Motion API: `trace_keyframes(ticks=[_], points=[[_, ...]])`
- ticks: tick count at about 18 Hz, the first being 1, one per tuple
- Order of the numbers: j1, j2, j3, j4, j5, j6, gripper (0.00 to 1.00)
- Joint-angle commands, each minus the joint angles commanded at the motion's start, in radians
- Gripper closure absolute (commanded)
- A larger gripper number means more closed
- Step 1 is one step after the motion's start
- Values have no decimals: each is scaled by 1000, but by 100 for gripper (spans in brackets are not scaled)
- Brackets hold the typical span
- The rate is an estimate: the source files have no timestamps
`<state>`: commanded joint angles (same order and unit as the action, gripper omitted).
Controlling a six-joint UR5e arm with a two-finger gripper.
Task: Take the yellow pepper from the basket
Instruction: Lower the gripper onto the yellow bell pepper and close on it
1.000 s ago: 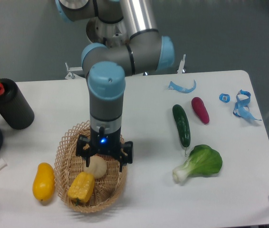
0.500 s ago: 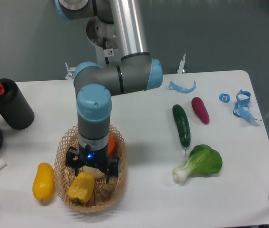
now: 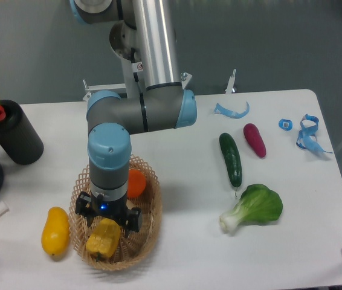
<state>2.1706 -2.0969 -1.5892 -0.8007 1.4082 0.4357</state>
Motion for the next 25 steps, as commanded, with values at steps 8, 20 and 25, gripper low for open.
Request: trace_keyframes(ticks=[8, 20, 25], points=[[-6, -26, 20, 0, 5, 0, 0], [-25, -54, 25, 0, 29, 0, 0], [-35, -55, 26, 0, 28, -3, 0]])
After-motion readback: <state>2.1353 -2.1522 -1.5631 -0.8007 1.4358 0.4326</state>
